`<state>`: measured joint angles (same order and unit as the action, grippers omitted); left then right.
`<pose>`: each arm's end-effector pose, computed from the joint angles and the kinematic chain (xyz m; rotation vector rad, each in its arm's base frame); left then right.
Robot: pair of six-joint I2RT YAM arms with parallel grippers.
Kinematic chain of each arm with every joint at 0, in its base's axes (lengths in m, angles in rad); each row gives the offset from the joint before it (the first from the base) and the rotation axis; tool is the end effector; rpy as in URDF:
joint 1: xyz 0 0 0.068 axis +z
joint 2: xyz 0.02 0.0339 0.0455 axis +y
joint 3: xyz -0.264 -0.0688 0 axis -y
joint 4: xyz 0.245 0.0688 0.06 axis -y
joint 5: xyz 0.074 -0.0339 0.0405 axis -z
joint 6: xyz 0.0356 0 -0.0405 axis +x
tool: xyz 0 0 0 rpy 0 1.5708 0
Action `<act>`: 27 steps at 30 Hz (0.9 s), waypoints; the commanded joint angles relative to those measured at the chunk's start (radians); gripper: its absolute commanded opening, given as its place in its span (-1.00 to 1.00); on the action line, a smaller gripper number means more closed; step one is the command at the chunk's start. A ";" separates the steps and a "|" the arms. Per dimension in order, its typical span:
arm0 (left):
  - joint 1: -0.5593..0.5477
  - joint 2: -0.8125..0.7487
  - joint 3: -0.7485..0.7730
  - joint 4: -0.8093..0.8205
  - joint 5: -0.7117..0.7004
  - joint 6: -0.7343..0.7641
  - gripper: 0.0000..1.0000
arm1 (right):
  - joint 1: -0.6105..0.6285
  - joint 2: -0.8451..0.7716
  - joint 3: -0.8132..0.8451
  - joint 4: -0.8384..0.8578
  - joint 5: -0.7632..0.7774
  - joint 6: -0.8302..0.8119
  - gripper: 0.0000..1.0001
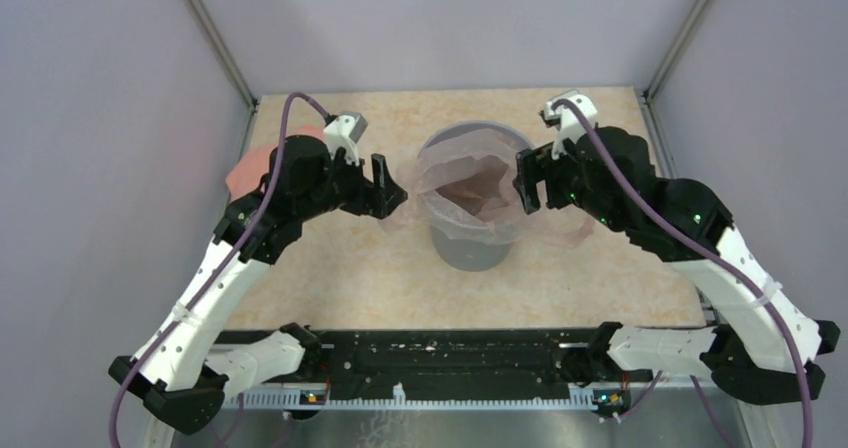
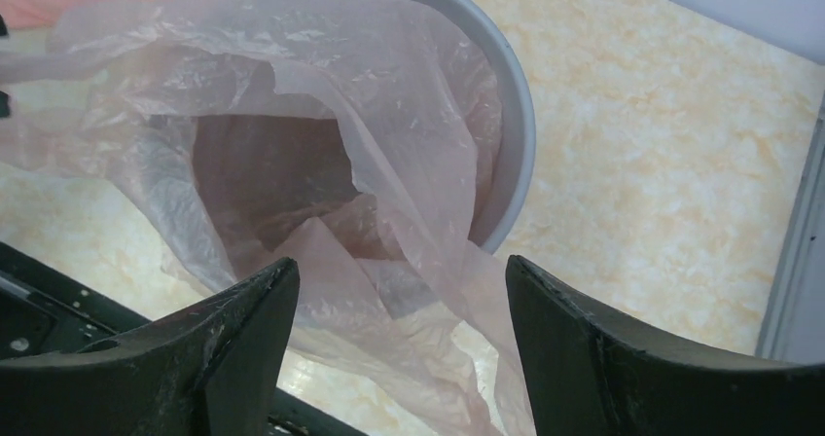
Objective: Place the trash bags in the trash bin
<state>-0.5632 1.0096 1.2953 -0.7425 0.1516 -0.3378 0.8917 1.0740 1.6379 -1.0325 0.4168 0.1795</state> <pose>0.1626 -0.1090 0.4155 0.3342 2.0716 -0.7117 0.1144 0.1187 0.4791 -0.4512 1.9547 0.2622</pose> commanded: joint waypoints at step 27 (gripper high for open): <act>-0.018 0.225 0.161 0.077 0.053 0.112 -0.59 | -0.059 0.128 -0.017 0.150 0.023 -0.158 0.07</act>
<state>-0.5766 1.2217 1.4250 -0.7258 0.2016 -0.2222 0.8433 1.2385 1.6230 -0.9192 0.4583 0.0273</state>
